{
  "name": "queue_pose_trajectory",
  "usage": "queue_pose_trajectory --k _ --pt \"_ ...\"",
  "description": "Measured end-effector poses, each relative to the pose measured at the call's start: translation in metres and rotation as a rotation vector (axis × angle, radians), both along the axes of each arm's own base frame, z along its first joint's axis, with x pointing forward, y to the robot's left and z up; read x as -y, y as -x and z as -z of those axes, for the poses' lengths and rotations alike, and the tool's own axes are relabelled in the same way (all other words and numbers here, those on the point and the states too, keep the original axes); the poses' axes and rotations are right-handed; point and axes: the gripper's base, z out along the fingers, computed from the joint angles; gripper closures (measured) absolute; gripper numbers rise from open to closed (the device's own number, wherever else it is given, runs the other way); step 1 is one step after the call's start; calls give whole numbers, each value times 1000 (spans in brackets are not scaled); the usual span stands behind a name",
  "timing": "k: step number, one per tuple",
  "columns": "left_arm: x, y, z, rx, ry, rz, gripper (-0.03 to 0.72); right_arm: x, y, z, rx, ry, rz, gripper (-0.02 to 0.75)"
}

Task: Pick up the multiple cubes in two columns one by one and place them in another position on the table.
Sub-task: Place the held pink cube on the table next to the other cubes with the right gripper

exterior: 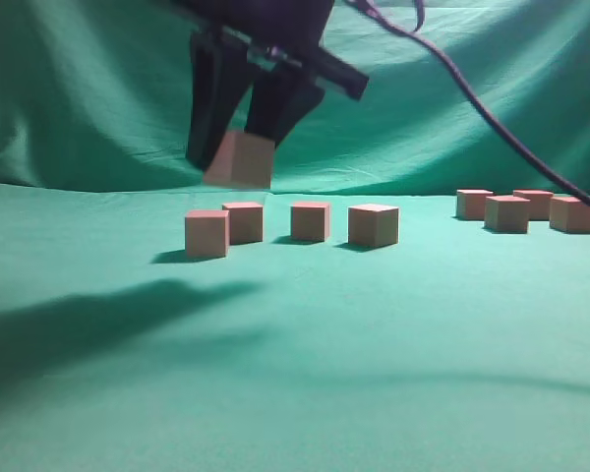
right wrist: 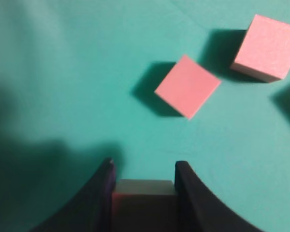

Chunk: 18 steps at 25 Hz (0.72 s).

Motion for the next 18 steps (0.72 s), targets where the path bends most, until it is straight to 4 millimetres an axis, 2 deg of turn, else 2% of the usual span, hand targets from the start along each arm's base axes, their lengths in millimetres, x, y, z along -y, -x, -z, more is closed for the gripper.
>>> queue_pose_trajectory --k 8,18 --pt "0 0 0 0 0 0 688 -9 -17 34 -7 65 4 496" --pt "0 0 0 0 0 0 688 -14 -25 47 30 49 25 496"
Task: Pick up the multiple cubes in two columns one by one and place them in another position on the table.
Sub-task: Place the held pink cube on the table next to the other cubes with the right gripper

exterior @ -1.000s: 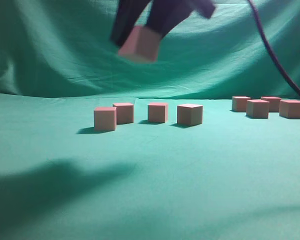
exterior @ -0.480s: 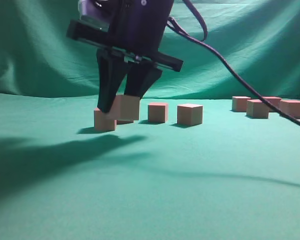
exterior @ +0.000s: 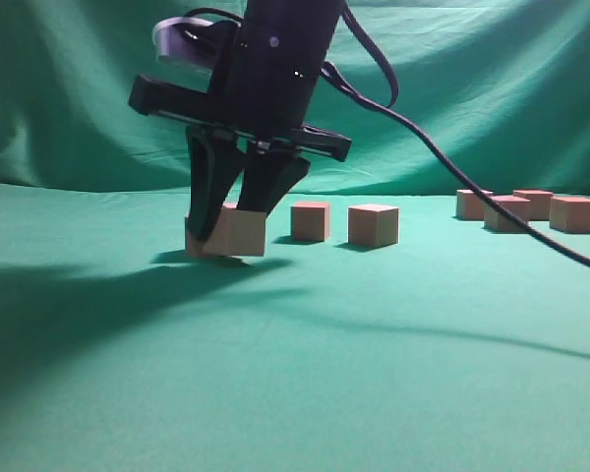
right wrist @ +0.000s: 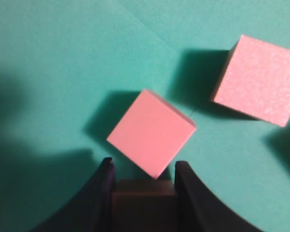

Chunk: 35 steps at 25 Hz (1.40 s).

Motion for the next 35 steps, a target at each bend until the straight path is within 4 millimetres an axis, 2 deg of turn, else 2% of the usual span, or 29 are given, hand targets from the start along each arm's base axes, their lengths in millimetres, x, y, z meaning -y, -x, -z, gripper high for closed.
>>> queue_pose_trajectory --k 14,17,23,24,27,28,32,35 --pt "0 0 0 0 0 0 688 0 0 0 10 4 -40 496" --pt "0 0 0 0 0 0 688 -1 1 0 0 -5 -34 392" --pt "0 0 0 0 0 0 688 -2 2 -2 -21 -7 -43 137" --pt "0 0 0 0 0 0 688 -2 2 -4 -25 2 -55 119" --pt "0 0 0 0 0 0 688 -1 1 -19 -33 55 -110 132" --pt "0 0 0 0 0 0 688 -1 0 -27 -37 70 -126 92" --pt "0 0 0 0 0 0 688 -1 -4 -60 -28 114 -169 107" --pt "0 0 0 0 0 0 688 -2 -11 -82 35 110 -140 107"
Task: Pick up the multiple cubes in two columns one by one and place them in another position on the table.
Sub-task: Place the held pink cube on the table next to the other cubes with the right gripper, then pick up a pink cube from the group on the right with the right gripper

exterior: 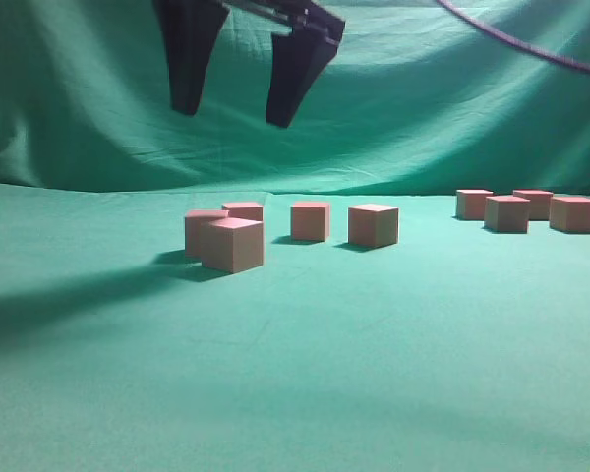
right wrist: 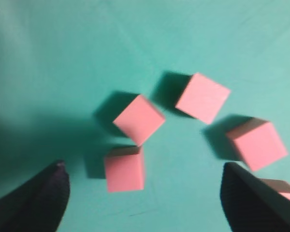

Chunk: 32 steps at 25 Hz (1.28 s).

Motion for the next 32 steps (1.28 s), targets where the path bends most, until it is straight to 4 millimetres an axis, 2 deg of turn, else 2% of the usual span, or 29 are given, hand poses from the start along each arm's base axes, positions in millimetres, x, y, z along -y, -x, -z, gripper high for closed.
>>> queue_pose_trajectory --k 1,2,4,7,9,11,13,15,18,22,25,27,30,32 --pt "0 0 0 0 0 0 688 1 -1 -7 22 -1 15 107" --pt "0 0 0 0 0 0 688 3 -1 -14 43 3 26 160" --pt "0 0 0 0 0 0 688 10 1 -29 86 17 52 158" --pt "0 0 0 0 0 0 688 29 7 -66 192 27 122 158" --pt "0 0 0 0 0 0 688 52 14 -93 251 16 175 158" --pt "0 0 0 0 0 0 688 83 17 -113 282 7 245 158" --pt "0 0 0 0 0 0 688 117 20 -125 296 9 330 158" --pt "0 0 0 0 0 0 688 156 19 -128 287 25 435 158" --pt "0 0 0 0 0 0 688 209 18 -118 246 70 581 158" --pt "0 0 0 0 0 0 688 264 16 -79 113 151 735 158" --pt "0 0 0 0 0 0 688 285 17 -45 31 129 812 158" --pt "0 0 0 0 0 0 688 291 16 -22 19 99 842 158" --pt "0 0 0 0 0 0 688 292 14 6 21 79 857 158" --pt "0 0 0 0 0 0 688 289 10 16 17 46 861 158"
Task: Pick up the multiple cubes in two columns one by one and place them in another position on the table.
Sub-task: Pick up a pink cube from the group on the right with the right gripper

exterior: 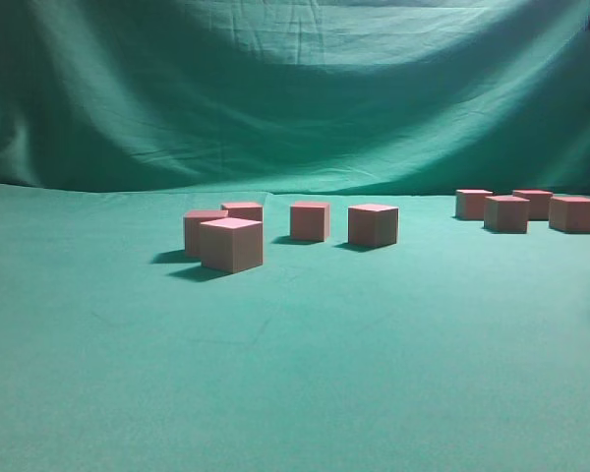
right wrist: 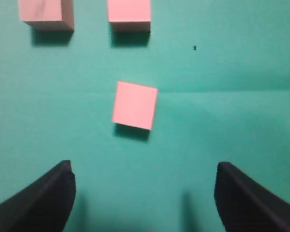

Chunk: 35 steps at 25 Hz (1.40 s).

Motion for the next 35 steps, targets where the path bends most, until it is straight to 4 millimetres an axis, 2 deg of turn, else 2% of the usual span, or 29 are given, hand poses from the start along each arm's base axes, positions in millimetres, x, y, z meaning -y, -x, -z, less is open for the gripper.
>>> queue_pose_trajectory --k 4,9,10,13,14,25,29,30,35 --pt "0 0 0 0 0 0 688 -8 -13 17 29 -81 -18 158" --pt "0 0 0 0 0 0 688 -6 -27 38 55 -55 -45 158" --pt "0 0 0 0 0 0 688 -6 -28 39 63 -46 -51 202" --pt "0 0 0 0 0 0 688 -5 -33 41 102 -35 -52 211" --pt "0 0 0 0 0 0 688 -5 -34 41 111 -32 -52 266" --pt "0 0 0 0 0 0 688 -5 -40 72 40 -33 -48 264" --pt "0 0 0 0 0 0 688 -5 -40 75 31 -33 -48 477" --pt "0 0 0 0 0 0 688 -5 -40 75 31 -33 -48 497" --pt "0 0 0 0 0 0 688 -7 -37 68 25 -35 -57 485"
